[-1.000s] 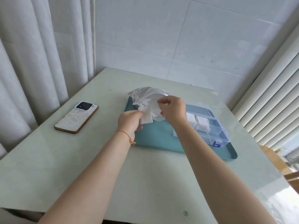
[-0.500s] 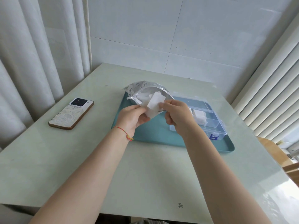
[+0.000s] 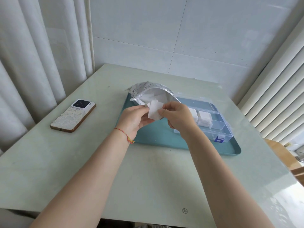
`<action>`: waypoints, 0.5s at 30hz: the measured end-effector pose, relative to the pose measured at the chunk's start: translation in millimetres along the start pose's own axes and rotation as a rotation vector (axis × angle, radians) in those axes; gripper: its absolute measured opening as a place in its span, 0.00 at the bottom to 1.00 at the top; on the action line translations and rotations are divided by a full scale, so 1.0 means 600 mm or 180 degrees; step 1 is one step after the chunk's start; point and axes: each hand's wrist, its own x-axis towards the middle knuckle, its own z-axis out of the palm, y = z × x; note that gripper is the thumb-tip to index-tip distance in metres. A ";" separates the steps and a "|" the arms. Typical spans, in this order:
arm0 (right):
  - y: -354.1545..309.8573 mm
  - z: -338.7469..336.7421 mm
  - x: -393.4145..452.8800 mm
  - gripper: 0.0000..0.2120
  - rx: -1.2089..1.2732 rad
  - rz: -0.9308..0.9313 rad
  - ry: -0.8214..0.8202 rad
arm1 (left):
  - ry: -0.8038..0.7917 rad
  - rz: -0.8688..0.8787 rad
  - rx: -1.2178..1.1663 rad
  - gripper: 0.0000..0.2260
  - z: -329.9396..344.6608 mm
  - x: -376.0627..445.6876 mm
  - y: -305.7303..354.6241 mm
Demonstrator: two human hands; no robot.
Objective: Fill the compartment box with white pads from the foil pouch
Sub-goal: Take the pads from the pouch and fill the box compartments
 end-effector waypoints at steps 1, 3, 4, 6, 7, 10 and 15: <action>0.002 0.001 0.001 0.04 -0.0078 -0.0004 0.0038 | -0.0044 -0.0020 -0.0029 0.09 0.001 -0.001 0.001; 0.003 0.004 0.003 0.04 -0.0228 -0.0030 0.0092 | -0.0040 -0.0104 -0.0147 0.09 0.004 -0.002 0.005; 0.002 0.005 0.003 0.04 -0.0296 -0.0052 0.0111 | -0.0015 -0.0154 -0.0229 0.09 0.005 -0.002 0.008; 0.002 0.007 0.004 0.04 -0.0418 -0.0093 0.0133 | 0.0006 -0.0181 -0.0292 0.09 0.005 -0.001 0.010; 0.002 0.007 0.005 0.04 -0.0490 -0.0104 0.0138 | 0.0015 -0.0143 -0.0244 0.08 0.005 -0.001 0.009; 0.003 0.010 0.008 0.03 -0.0677 -0.0175 0.0171 | 0.0157 0.0038 -0.0070 0.06 0.005 0.000 0.001; 0.001 0.012 0.008 0.01 -0.0519 -0.0458 0.0519 | 0.0278 -0.0008 0.0138 0.04 0.003 0.003 -0.002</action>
